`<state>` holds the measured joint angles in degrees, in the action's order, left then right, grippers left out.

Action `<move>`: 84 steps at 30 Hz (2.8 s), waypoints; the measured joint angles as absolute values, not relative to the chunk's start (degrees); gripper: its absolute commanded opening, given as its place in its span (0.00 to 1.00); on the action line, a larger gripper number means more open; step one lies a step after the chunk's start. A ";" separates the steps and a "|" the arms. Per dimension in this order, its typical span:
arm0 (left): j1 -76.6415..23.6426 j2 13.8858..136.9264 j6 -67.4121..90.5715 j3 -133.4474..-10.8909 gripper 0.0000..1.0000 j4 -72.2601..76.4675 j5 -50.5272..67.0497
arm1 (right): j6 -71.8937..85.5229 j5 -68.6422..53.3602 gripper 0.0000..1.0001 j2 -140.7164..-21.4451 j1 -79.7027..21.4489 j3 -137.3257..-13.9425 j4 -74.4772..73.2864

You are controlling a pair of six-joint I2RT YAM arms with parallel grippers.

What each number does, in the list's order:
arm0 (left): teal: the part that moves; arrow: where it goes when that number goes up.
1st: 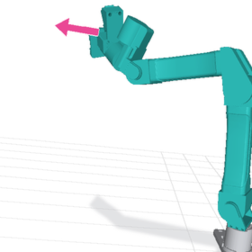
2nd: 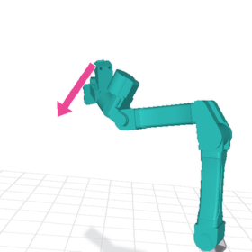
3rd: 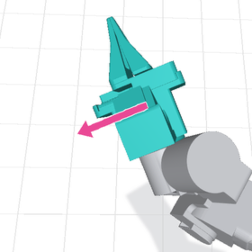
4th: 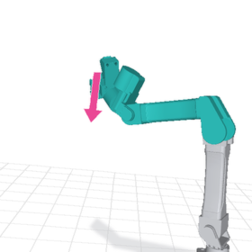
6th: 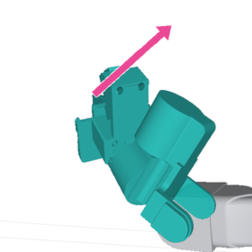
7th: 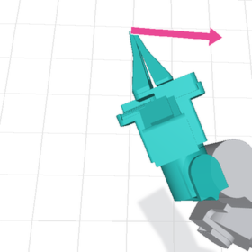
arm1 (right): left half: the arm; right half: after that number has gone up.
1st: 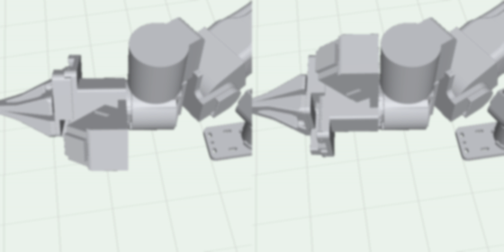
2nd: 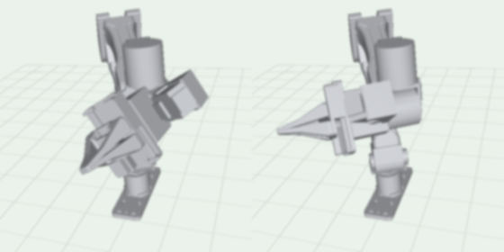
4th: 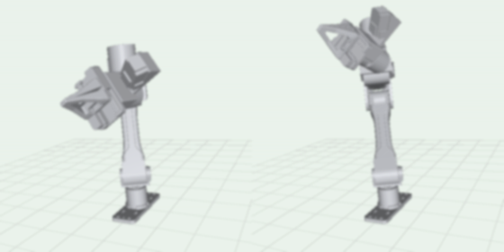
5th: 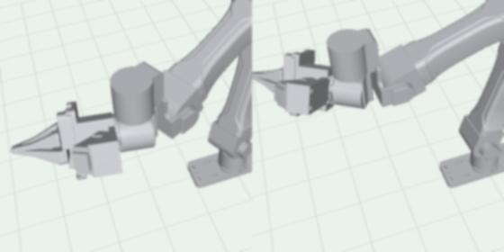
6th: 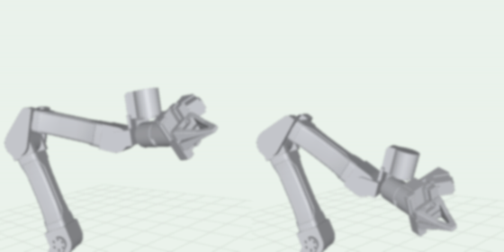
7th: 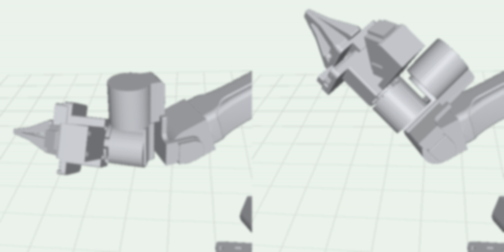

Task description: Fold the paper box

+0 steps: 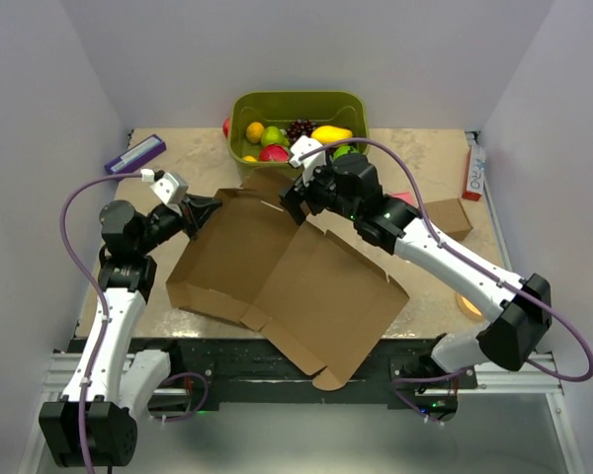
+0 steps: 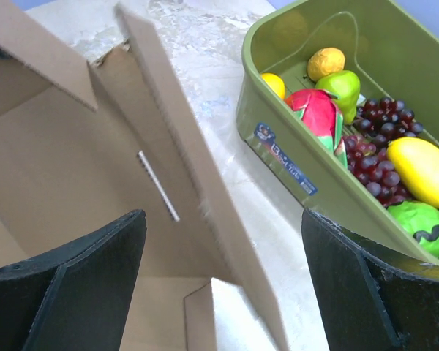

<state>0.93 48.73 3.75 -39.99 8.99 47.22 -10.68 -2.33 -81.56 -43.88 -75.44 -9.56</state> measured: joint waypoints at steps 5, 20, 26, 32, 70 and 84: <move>0.93 48.86 3.86 -39.99 0.00 9.15 48.58 | -11.77 -2.28 0.71 -82.37 -43.88 -76.73 -9.39; 0.60 48.73 5.69 -39.99 0.99 9.23 42.35 | -8.73 4.08 0.00 -79.29 -44.25 -67.61 -5.15; 0.62 47.09 6.44 -40.14 1.00 6.96 28.05 | -3.40 14.85 0.00 -70.85 -44.16 -59.09 -3.09; 0.62 47.55 6.50 -40.16 1.00 4.51 21.15 | 1.93 21.23 0.00 -65.01 -40.73 -55.16 -1.80; 0.60 75.05 12.53 -43.31 0.96 6.07 28.14 | 8.86 9.58 0.00 -52.31 -31.81 -48.93 -2.35; 0.60 82.48 13.96 -45.28 0.59 9.34 28.77 | 9.02 4.25 0.00 -52.45 -31.81 -47.72 -1.80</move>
<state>0.60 82.48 13.96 -45.28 9.34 28.77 9.02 4.25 -52.45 -31.81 -47.72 -1.80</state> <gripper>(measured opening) 0.688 0.017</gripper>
